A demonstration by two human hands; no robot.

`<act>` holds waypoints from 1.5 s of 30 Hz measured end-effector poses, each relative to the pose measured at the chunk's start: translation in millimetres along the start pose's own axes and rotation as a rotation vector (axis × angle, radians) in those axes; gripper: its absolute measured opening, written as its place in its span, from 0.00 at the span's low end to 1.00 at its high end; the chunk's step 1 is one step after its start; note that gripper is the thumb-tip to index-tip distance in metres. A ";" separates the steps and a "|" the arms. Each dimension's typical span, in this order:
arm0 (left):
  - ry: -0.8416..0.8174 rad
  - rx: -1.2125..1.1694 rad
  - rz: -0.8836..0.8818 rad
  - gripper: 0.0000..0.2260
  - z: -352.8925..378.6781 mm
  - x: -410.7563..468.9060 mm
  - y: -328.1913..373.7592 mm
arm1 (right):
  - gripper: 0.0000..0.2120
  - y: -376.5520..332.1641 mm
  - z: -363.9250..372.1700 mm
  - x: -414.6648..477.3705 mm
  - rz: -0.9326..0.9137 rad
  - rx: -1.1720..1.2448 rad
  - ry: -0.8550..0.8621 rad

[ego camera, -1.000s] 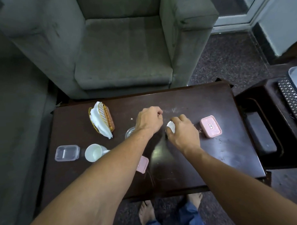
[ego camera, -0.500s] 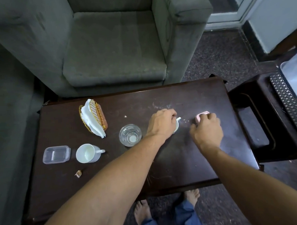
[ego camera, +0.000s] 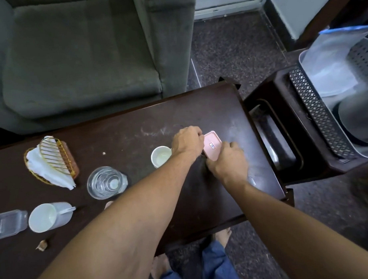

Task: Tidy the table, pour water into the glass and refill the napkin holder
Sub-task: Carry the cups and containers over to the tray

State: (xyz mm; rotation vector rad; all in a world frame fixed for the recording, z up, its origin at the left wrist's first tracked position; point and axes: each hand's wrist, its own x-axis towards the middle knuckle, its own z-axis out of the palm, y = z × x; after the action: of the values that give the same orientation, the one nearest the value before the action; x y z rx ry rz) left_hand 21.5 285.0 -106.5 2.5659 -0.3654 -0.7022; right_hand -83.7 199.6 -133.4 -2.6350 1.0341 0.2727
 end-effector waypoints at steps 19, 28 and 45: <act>0.219 0.198 -0.127 0.13 -100.5 -30.9 -97.4 | 0.31 -105.9 5.5 -25.4 -0.658 -0.236 -0.080; 0.353 0.221 -0.196 0.13 -156.4 -99.0 -194.8 | 0.30 -127.0 2.3 -38.9 -0.559 -0.272 -0.035; -0.131 0.393 -0.555 0.37 -149.0 -186.3 -287.9 | 0.29 -157.3 -7.9 -76.9 -0.588 -0.261 0.039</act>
State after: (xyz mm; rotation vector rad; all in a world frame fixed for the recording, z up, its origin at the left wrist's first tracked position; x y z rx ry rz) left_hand -16.7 653.4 -55.5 3.0350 0.2103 -1.0848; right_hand -30.7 355.1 -72.4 -3.0381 0.2055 0.2313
